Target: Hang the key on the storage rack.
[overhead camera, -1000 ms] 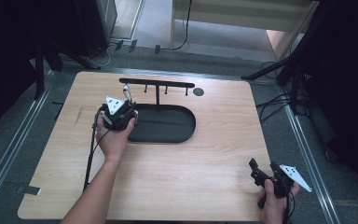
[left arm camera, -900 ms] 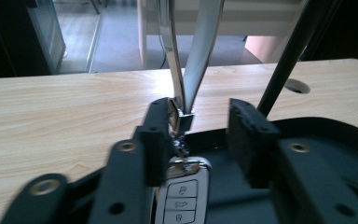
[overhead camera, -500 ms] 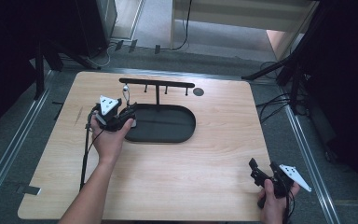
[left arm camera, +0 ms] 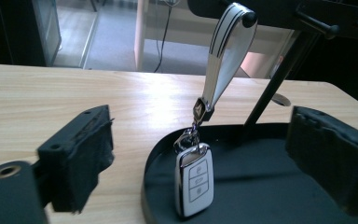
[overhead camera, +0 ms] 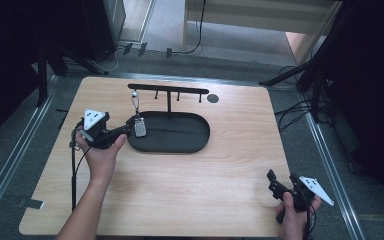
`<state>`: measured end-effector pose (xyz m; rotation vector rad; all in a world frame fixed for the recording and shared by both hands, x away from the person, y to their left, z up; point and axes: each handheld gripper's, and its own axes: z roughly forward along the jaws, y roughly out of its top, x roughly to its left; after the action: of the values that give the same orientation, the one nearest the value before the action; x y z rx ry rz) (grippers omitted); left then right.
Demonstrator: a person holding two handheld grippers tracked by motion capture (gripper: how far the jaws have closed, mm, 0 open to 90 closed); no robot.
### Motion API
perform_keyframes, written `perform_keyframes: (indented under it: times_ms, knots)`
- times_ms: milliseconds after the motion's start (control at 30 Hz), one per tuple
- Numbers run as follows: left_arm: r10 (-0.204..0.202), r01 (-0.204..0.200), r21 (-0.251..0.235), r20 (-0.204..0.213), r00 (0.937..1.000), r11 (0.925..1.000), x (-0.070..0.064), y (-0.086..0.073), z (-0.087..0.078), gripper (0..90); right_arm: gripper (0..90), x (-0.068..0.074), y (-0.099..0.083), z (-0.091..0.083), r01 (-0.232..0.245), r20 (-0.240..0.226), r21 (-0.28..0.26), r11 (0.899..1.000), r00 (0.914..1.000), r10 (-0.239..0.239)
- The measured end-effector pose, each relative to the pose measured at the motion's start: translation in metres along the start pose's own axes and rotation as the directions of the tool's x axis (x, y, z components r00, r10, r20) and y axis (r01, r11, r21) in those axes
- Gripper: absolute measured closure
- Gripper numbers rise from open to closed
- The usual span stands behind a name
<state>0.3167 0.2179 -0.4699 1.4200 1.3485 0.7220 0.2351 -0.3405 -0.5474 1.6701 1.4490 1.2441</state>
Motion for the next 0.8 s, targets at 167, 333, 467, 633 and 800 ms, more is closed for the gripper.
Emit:
perform_keyframes:
  times_ms: [167,333,467,633,800]
  knots:
    - [-0.003,0.004,-0.012,0.073,0.9974,0.9999,0.012,-0.005,-0.019,0.0,8.8,0.000,0.000,0.000,0.000,0.001,0.001,1.000,1.0000,0.000]
    - [0.010,-0.009,-0.020,0.076,0.9970,0.9998,0.019,-0.011,-0.036,0.0,8.8,0.001,0.000,0.000,0.005,0.002,0.001,1.000,1.0000,-0.005]
    - [0.012,-0.010,-0.022,0.080,0.9967,0.9997,0.023,-0.015,-0.047,0.0,8.8,0.001,0.000,0.000,0.007,0.003,0.000,1.000,1.0000,-0.007]
    - [0.032,-0.030,-0.020,0.083,0.9960,0.9993,0.026,-0.022,-0.058,0.0,8.8,0.001,0.000,0.000,0.008,0.002,0.000,1.000,1.0000,-0.008]
    - [0.041,-0.039,-0.025,0.083,0.9957,0.9989,0.029,-0.029,-0.068,0.0,8.8,0.001,0.000,0.000,0.008,0.002,0.000,1.000,1.0000,-0.008]
